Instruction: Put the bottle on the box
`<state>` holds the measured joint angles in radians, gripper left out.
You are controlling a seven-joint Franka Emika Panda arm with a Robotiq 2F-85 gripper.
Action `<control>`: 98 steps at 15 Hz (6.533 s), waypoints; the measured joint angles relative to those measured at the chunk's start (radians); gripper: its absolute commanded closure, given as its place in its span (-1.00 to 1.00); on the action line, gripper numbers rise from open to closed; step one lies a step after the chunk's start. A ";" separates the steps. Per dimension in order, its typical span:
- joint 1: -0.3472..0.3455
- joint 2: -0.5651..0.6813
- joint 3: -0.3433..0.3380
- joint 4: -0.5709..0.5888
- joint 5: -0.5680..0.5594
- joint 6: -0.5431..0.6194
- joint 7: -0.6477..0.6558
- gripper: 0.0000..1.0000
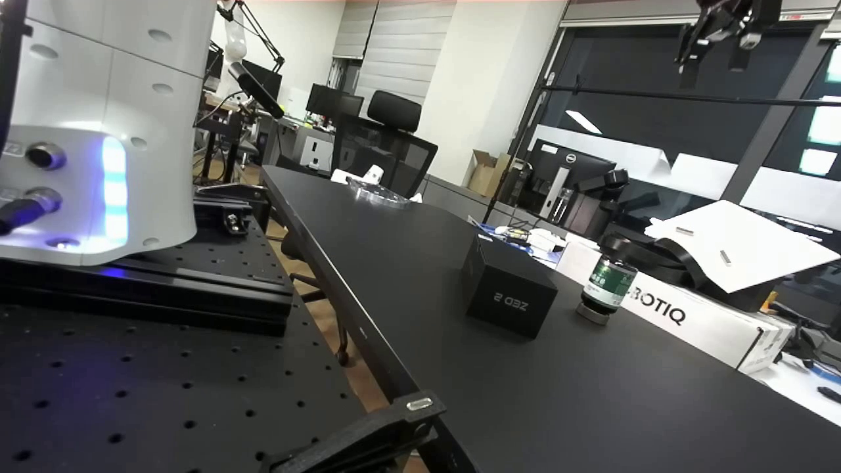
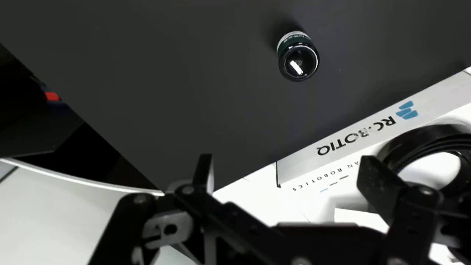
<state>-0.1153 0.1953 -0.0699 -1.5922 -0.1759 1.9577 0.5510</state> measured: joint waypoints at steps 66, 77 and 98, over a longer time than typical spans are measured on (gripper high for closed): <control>0.036 0.563 -0.078 0.074 0.325 0.366 0.210 0.11; 0.035 0.261 -0.108 -0.170 0.325 0.325 0.104 0.12; 0.018 -0.232 -0.095 -0.889 0.250 0.516 -0.163 0.12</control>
<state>-0.0971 -0.0370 -0.1649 -2.4814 0.0741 2.4732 0.3882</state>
